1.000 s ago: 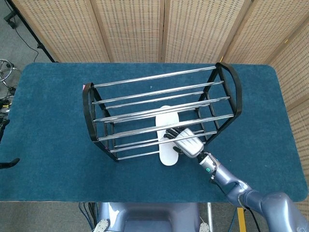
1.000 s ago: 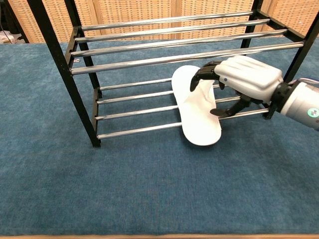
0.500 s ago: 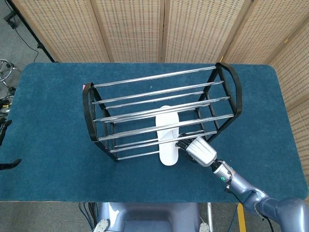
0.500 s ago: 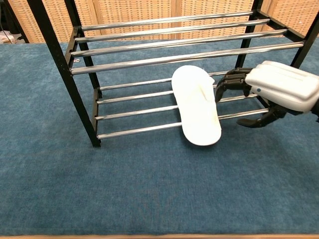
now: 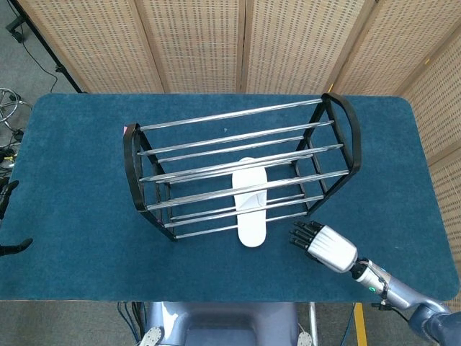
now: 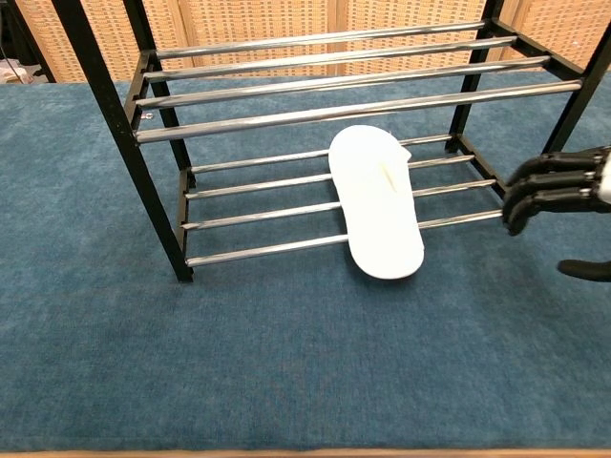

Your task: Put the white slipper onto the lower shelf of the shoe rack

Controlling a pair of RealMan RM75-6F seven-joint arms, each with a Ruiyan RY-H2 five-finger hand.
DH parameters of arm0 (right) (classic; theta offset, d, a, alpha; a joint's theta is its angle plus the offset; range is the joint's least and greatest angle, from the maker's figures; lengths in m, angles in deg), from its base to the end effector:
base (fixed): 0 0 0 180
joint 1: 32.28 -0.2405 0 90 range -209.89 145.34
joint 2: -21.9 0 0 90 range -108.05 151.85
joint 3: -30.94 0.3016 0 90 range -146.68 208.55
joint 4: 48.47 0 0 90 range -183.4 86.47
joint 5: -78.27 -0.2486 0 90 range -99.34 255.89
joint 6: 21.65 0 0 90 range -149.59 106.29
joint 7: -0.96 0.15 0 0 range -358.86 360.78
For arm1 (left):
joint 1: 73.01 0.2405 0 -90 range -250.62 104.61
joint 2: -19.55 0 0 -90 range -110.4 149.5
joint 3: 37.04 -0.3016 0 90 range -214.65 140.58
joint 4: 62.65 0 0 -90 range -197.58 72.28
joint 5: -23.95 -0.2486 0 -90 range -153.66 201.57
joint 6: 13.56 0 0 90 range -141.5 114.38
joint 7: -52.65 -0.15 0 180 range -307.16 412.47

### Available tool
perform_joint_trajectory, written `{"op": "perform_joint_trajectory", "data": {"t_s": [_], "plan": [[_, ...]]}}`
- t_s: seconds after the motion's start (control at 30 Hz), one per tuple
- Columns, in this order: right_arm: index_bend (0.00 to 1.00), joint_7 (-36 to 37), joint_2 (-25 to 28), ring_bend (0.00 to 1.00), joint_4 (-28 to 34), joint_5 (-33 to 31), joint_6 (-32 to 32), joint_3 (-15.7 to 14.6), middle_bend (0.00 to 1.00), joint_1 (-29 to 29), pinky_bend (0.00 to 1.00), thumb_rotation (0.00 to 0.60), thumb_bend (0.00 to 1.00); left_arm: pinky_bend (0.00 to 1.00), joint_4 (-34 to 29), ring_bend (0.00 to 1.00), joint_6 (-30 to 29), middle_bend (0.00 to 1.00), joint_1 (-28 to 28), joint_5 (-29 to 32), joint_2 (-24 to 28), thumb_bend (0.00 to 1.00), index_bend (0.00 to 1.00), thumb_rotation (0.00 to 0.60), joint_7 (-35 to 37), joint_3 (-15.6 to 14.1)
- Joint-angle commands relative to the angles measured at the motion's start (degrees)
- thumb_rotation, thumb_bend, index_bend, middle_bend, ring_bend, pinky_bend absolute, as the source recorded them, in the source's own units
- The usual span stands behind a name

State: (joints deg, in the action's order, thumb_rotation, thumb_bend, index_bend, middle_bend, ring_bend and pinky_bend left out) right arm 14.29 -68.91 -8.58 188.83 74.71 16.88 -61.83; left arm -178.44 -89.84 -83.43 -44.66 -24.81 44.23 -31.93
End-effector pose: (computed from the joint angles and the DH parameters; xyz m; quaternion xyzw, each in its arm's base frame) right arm -0.3412 -0.2963 0.0170 0.8357 -0.0887 0.4484 0.3045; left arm -0.3132 0.2203 0.2161 -0.5742 -0.4393 -0.3138 0.6155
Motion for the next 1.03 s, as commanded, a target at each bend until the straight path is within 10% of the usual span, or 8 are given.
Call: {"op": "perform_joint_trajectory", "data": {"t_s": [0.03, 0.27, 0.47, 0.73, 1.03], "plan": [[0.36, 0.4, 1.1, 0.23, -2.9, -0.4, 1.4, -0.2, 0.33, 2.2, 0.46, 0.600, 0.31, 0.04, -0.1, 0.00, -0.1, 0.00, 0.1, -0.2, 0.0, 0.14, 0.00, 0.600, 0.0, -0.1], [0.37, 11.5, 4.2, 0.23, -12.5, -10.4, 0.1, 3.7, 0.33, 11.4, 0.46, 0.600, 0.31, 0.04, -0.7, 0.00, -0.4, 0.00, 0.2, -1.7, -0.2, 0.14, 0.00, 0.600, -0.9, -0.5], [0.30, 19.2, 6.9, 0.22, -10.9, -17.1, -0.3, 7.8, 0.26, 17.6, 0.26, 0.600, 0.25, 0.04, -1.6, 0.00, -2.4, 0.00, 1.3, -3.9, 0.1, 0.14, 0.00, 0.600, -1.0, -1.1], [0.06, 13.7, 19.6, 0.03, 17.5, -20.3, 0.7, 9.4, 0.02, 22.4, 0.15, 0.600, 0.19, 0.04, -2.8, 0.00, -5.4, 0.00, 4.1, -8.0, 0.3, 0.14, 0.00, 0.600, 0.0, -3.1], [0.00, -2.4, 33.8, 0.00, 54.3, -19.4, -1.4, 8.0, 0.00, 23.9, 0.02, 0.600, 0.00, 0.04, -1.7, 0.00, -8.7, 0.00, 8.0, -12.9, -0.3, 0.14, 0.00, 0.600, -0.5, -6.4]]}}
